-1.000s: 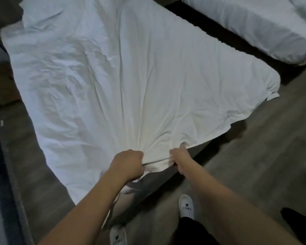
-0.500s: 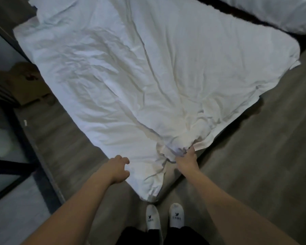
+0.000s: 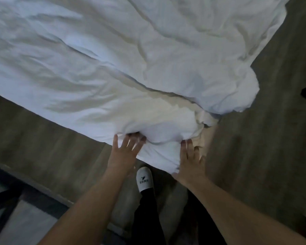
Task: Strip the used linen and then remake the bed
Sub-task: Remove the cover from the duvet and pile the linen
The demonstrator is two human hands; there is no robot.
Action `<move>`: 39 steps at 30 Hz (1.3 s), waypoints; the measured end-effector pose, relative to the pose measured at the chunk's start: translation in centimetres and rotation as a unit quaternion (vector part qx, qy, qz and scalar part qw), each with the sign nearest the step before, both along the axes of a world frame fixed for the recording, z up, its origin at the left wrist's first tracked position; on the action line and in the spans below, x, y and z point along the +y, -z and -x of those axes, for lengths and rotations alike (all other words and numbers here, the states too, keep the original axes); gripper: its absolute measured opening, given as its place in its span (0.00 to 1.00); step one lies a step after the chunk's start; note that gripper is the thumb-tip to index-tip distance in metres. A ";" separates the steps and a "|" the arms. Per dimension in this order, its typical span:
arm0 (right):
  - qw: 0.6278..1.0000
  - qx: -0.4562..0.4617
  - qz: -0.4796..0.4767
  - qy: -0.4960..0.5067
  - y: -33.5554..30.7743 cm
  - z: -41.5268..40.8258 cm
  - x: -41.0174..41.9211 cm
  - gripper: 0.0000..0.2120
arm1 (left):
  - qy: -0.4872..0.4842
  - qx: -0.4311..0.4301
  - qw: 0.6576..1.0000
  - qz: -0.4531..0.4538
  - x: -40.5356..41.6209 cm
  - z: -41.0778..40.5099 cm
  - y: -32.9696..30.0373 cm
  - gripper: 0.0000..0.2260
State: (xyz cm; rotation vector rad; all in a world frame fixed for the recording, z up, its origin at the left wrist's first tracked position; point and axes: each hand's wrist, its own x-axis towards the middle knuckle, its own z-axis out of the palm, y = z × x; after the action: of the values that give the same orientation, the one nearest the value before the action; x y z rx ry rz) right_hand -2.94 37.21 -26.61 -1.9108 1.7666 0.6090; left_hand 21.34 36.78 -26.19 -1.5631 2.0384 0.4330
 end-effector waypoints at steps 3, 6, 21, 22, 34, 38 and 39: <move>0.998 0.062 0.030 -0.008 1.2 -1.6 -1.3 0.57 | 0.033 0.006 0.999 0.026 -2.4 -1.3 2.2 0.46; 0.998 0.062 0.017 -0.003 0.7 -2.3 -3.8 0.38 | 0.045 0.002 0.999 0.026 -4.7 -1.4 3.4 0.43; 0.922 -0.226 -0.277 0.149 -30.5 -3.6 -1.8 0.19 | -0.163 0.071 0.974 0.138 -0.7 -1.6 -23.2 0.16; 0.922 -0.225 -0.283 0.140 -32.8 -3.5 -0.6 0.16 | -0.159 0.054 0.975 0.145 0.4 -1.8 -26.0 0.14; 0.968 -0.212 -0.085 -0.102 -42.4 -7.9 6.4 0.19 | -0.225 0.143 0.934 0.236 8.8 -4.0 -39.8 0.09; 0.966 -0.229 -0.094 -0.078 -42.9 -10.6 6.8 0.16 | -0.164 0.233 0.928 0.241 8.6 -6.9 -39.0 0.02; 0.964 -0.241 -0.082 -0.077 -43.4 -10.9 6.2 0.15 | -0.149 0.256 0.925 0.239 8.7 -7.8 -37.9 0.03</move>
State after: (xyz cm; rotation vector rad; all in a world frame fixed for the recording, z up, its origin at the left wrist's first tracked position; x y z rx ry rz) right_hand 7.98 43.42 16.75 -1.8909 1.2343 0.2915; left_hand 29.12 45.52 11.69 -2.2661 2.4281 0.5245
